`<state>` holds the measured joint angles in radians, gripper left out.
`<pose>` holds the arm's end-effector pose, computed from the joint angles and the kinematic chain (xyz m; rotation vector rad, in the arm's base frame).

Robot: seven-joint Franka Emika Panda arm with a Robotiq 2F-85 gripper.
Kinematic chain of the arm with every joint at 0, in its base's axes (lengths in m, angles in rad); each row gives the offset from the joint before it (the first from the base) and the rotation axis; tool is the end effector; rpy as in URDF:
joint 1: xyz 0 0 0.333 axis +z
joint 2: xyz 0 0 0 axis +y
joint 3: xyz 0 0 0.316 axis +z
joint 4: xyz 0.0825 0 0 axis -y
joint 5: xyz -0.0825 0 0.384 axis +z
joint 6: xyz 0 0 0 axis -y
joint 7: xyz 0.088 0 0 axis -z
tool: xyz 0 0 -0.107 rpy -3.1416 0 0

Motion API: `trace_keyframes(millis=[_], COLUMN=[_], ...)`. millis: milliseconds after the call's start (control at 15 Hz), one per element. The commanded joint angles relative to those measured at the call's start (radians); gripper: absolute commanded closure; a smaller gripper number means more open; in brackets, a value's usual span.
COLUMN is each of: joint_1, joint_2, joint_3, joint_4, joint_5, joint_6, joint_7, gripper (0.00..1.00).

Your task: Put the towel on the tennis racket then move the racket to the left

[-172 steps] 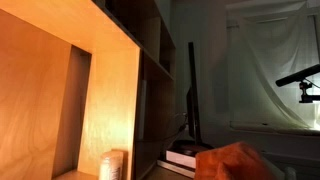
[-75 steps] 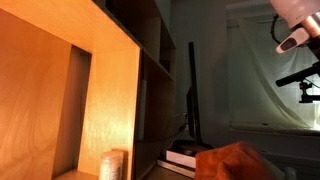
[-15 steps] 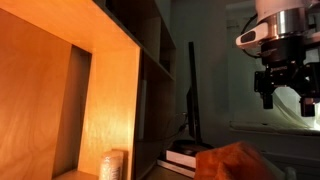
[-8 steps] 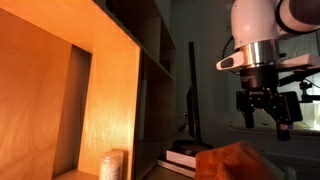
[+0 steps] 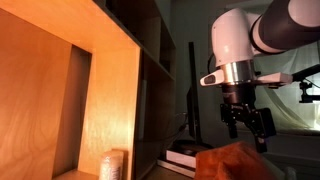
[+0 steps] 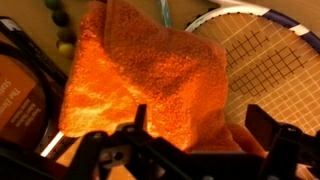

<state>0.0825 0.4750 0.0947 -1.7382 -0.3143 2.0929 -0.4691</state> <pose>0.6440 0.0946 0.2980 2.6957 1.1585 -0.2142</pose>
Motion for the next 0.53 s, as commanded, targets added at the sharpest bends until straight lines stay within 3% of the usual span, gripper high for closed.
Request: trace_keyframes(millis=[0,467], joint_1=[-0.012,-0.009], joint_2=[0.094,0.205], joint_3=[-0.001,-0.007], joint_4=[0.128,0.265], joint_5=[0.001,-0.013], joint_6=[-0.068,-0.164], joint_7=[-0.056,-0.100], gripper=[0.00,0.00])
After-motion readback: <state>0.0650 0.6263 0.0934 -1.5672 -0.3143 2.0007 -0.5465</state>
